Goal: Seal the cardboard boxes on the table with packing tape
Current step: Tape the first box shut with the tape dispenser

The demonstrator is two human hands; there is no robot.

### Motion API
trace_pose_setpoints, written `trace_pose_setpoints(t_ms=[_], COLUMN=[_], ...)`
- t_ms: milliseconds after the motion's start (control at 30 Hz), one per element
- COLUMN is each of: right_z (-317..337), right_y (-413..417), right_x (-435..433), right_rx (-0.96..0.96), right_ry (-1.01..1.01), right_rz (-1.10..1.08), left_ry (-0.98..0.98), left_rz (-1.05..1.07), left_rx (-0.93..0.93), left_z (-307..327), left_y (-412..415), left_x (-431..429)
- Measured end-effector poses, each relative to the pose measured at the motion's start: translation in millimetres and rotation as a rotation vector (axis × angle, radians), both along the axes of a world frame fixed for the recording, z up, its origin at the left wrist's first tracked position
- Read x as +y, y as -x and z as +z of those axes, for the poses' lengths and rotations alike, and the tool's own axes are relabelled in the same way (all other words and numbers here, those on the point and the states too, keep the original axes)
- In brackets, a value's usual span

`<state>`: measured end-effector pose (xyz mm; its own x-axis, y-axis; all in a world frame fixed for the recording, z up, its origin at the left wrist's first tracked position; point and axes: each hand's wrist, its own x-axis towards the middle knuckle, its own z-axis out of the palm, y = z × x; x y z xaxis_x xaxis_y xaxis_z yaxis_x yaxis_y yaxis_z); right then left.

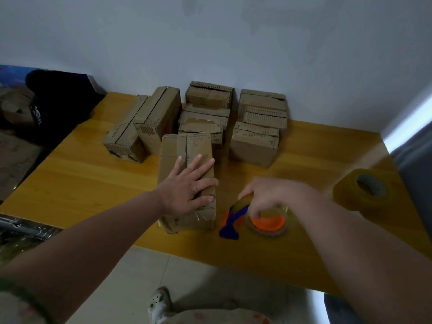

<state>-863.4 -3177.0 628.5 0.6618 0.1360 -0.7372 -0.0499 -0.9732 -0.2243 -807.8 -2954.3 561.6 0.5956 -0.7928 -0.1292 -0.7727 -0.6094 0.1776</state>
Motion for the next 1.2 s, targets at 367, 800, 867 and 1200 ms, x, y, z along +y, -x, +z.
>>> trace_pose_setpoints(t_ms=[367,800,867,1200], right_z=[-45,-81,-77,-2], right_y=[27,33,33,26], right_x=[-22,19,36,41], right_rx=[-0.426,-0.498,-0.393,-0.486], right_ry=[0.050,-0.076,-0.298,-0.771], right_rz=[-0.348,-0.209,-0.207,-0.564], left_ry=[0.594,0.820,0.834,0.852], left_rz=[0.612,1.151,1.161,0.942], left_rx=[0.060,0.873,0.898,0.677], left_z=[15,-4,0,84], left_y=[11,41,44,40], left_x=[27,58,58,60])
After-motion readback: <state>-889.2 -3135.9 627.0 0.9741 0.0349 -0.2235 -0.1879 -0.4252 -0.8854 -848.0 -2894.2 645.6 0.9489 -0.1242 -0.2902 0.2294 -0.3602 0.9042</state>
